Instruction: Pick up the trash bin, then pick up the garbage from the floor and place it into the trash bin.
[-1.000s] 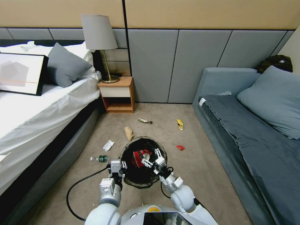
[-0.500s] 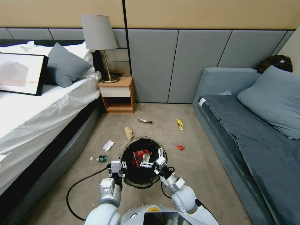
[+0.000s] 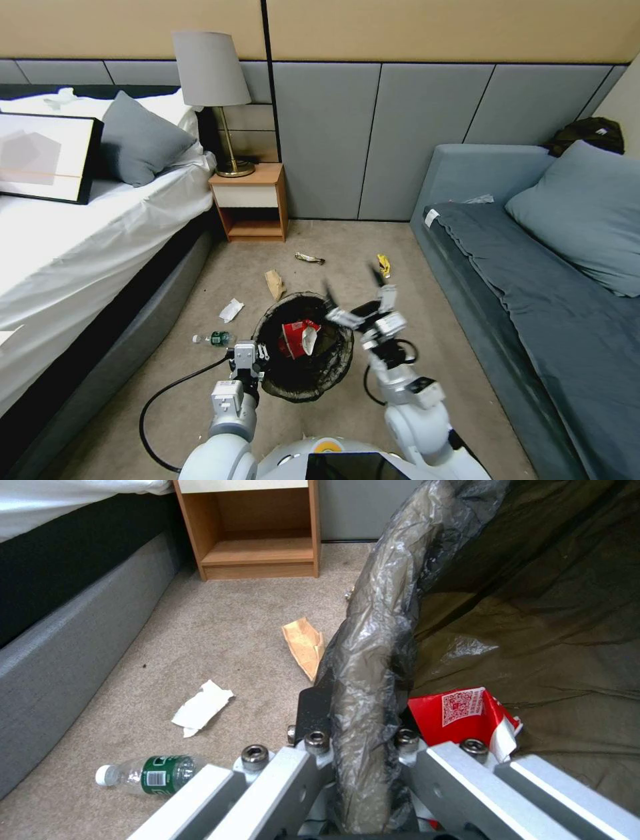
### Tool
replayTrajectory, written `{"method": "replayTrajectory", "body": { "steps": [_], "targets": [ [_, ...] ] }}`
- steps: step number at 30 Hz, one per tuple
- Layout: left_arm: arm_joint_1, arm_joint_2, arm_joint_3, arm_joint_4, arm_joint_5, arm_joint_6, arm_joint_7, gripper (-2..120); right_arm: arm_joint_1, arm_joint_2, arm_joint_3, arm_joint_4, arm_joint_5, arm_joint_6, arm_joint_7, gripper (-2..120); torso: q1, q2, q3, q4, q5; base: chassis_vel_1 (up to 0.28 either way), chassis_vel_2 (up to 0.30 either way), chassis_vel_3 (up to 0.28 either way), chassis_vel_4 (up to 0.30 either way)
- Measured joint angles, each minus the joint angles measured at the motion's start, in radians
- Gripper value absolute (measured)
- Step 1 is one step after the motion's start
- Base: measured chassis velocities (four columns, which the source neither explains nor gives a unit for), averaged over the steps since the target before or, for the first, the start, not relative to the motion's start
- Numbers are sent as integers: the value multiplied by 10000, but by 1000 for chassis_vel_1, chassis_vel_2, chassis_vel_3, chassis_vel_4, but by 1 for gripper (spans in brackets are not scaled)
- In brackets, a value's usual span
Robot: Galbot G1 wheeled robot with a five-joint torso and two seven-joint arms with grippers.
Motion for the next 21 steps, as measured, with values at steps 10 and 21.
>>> {"method": "replayTrajectory", "body": {
  "steps": [10, 21],
  "targets": [
    [-25, 35, -128, -43, -119, -6, -7, 0, -577, 376, 653, -555, -25, 548, 465, 100, 0, 0, 0, 0, -1, 0, 0, 0, 0],
    [-29, 82, -117, -68, -134, -20, -15, 0, -710, 537, 1078, -941, -14, 774, 443, 100, 0, 0, 0, 0, -1, 0, 0, 0, 0]
  ]
}}
